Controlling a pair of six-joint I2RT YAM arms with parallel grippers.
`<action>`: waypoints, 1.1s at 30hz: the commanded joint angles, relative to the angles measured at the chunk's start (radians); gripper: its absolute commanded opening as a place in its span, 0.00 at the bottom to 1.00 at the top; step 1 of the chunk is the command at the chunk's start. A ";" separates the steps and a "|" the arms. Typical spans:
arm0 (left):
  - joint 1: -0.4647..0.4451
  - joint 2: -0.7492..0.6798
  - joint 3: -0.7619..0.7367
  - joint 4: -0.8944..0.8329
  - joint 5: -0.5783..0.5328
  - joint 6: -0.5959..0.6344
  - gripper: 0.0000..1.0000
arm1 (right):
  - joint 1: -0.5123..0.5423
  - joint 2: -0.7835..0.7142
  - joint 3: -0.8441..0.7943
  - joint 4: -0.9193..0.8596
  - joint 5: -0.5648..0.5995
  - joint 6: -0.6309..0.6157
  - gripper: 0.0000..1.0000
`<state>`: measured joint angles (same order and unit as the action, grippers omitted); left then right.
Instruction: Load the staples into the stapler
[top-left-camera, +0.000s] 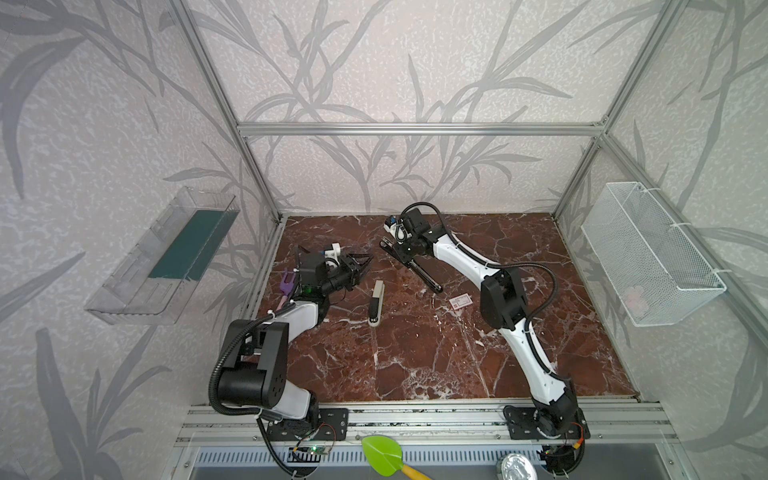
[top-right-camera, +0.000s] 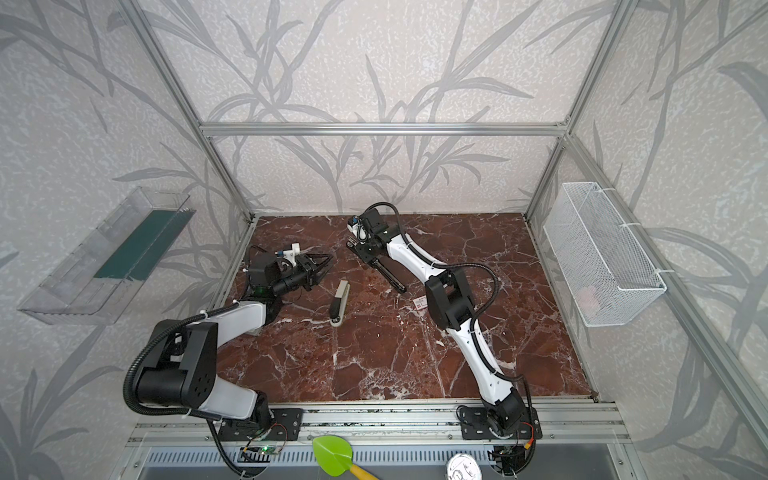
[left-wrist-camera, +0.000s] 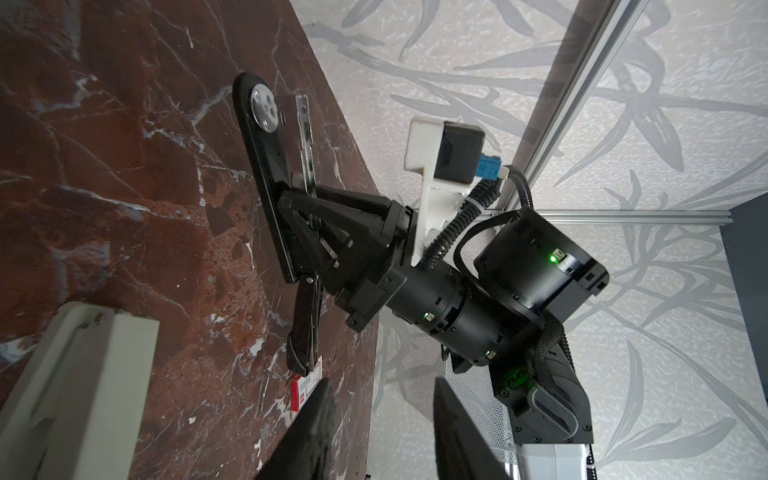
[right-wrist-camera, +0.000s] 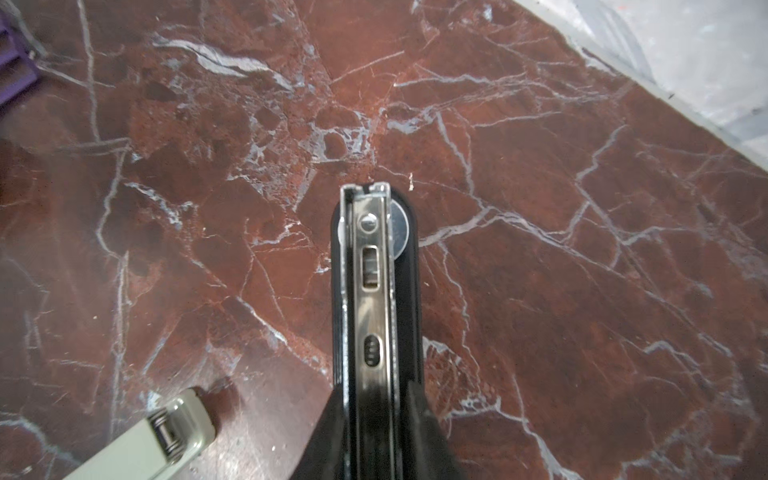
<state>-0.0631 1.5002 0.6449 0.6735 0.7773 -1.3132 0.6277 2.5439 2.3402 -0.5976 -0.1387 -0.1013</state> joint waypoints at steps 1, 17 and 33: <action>0.007 -0.031 -0.010 -0.020 -0.001 0.019 0.41 | 0.022 0.043 0.098 -0.085 0.028 -0.002 0.04; 0.023 -0.130 -0.003 -0.279 -0.034 0.165 0.41 | 0.035 0.108 0.137 -0.102 0.053 0.030 0.34; -0.024 -0.183 0.199 -1.038 -0.226 0.633 0.52 | 0.036 -0.479 -0.554 0.170 -0.024 0.116 0.48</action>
<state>-0.0628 1.3178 0.8196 -0.1535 0.6231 -0.8284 0.6632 2.2581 1.9850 -0.6247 -0.1143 -0.0380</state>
